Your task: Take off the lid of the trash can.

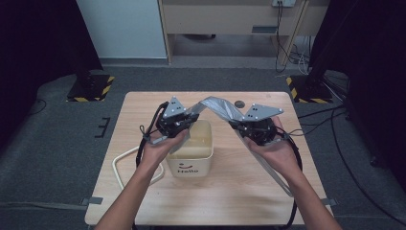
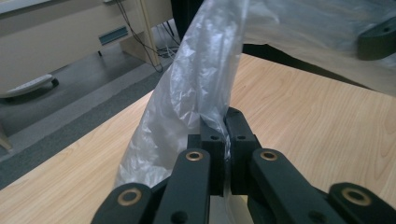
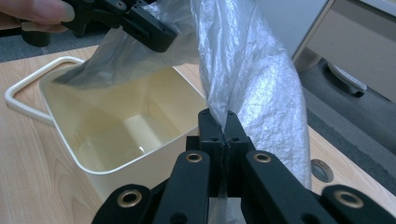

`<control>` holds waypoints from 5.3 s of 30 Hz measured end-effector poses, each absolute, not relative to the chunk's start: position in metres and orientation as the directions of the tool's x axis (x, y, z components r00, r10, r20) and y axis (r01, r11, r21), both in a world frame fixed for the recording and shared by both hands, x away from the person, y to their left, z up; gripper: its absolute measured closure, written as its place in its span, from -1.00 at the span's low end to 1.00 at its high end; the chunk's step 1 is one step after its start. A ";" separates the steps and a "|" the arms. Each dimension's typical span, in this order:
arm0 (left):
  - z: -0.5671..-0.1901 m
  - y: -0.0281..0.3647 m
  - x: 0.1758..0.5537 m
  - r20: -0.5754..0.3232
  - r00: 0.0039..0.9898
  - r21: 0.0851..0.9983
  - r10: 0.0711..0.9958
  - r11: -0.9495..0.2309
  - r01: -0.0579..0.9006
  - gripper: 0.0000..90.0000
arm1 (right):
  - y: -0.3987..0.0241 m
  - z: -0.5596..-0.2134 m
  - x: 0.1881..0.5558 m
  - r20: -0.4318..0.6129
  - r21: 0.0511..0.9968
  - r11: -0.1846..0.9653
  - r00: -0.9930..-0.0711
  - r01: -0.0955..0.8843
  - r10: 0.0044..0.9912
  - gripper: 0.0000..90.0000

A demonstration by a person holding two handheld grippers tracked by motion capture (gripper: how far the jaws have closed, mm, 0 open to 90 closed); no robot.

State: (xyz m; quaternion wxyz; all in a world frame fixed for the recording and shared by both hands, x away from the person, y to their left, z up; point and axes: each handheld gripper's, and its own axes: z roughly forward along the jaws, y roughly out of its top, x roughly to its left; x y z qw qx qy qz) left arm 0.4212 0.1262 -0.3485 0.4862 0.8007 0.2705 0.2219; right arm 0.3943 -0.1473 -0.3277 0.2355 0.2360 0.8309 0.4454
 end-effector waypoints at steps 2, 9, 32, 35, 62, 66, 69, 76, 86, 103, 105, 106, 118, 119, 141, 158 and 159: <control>-0.347 0.123 0.421 0.102 0.762 0.896 0.639 -0.392 0.209 0.94 | -0.147 -0.328 0.394 -0.181 0.854 0.489 -0.777 0.180 0.602 1.00; -0.350 0.115 0.427 0.052 0.779 0.901 0.625 -0.366 0.233 0.91 | -0.146 -0.326 0.391 -0.195 0.872 0.467 -0.769 0.148 0.609 1.00; -0.382 0.132 0.413 0.116 0.742 0.837 0.660 -0.467 0.284 0.10 | -0.140 -0.340 0.391 -0.247 0.825 0.548 -0.784 0.138 0.569 1.00; -0.383 0.137 0.410 0.120 0.744 0.843 0.658 -0.463 0.274 -0.06 | -0.139 -0.342 0.391 -0.251 0.817 0.559 -0.787 0.140 0.563 1.00; -0.376 0.136 0.415 0.072 0.766 0.855 0.639 -0.434 0.283 0.98 | -0.132 -0.365 0.395 -0.327 0.771 0.625 -0.764 0.124 0.556 0.32; -0.376 0.137 0.416 0.061 0.760 0.856 0.647 -0.426 0.294 0.98 | -0.131 -0.372 0.395 -0.320 0.781 0.610 -0.754 0.133 0.574 0.08; -0.376 0.138 0.416 0.059 0.758 0.856 0.649 -0.424 0.296 0.98 | -0.129 -0.377 0.394 -0.316 0.788 0.601 -0.746 0.137 0.586 0.00; -0.374 0.143 0.416 0.058 0.752 0.857 0.657 -0.419 0.300 0.98 | -0.128 -0.384 0.392 -0.317 0.785 0.604 -0.749 0.136 0.582 -0.04; -0.376 0.145 0.414 0.073 0.749 0.845 0.659 -0.439 0.305 0.98 | -0.135 -0.388 0.386 -0.302 0.770 0.620 -0.769 0.152 0.563 0.69; -0.398 0.142 0.402 0.100 0.764 0.792 0.637 -0.516 0.327 0.98 | -0.136 -0.359 0.396 -0.291 0.805 0.574 -0.743 0.150 0.602 0.88; -0.400 0.142 0.402 0.095 0.765 0.789 0.637 -0.517 0.332 0.98 | -0.135 -0.356 0.395 -0.295 0.809 0.570 -0.739 0.145 0.606 0.77; -0.400 0.144 0.402 0.102 0.769 0.779 0.631 -0.531 0.333 0.98 | -0.134 -0.354 0.395 -0.296 0.809 0.570 -0.736 0.145 0.608 0.70; -0.406 0.142 0.399 0.102 0.770 0.775 0.629 -0.536 0.335 0.97 | -0.130 -0.349 0.392 -0.285 0.809 0.570 -0.752 0.143 0.594 0.95; -0.406 0.142 0.398 0.101 0.771 0.775 0.629 -0.536 0.335 0.97 | -0.130 -0.347 0.392 -0.285 0.812 0.567 -0.752 0.140 0.595 0.97; -0.409 0.148 0.398 0.136 0.748 0.796 0.650 -0.521 0.309 0.11 | -0.117 -0.341 0.395 -0.313 0.770 0.622 -0.763 0.145 0.566 1.00; -0.368 0.142 0.389 0.193 0.765 0.838 0.615 -0.509 0.198 -0.31 | -0.113 -0.345 0.396 -0.307 0.746 0.645 -0.774 0.165 0.553 1.00; -0.366 0.140 0.389 0.200 0.770 0.837 0.606 -0.514 0.187 -0.27 | -0.113 -0.345 0.396 -0.308 0.746 0.645 -0.774 0.164 0.553 1.00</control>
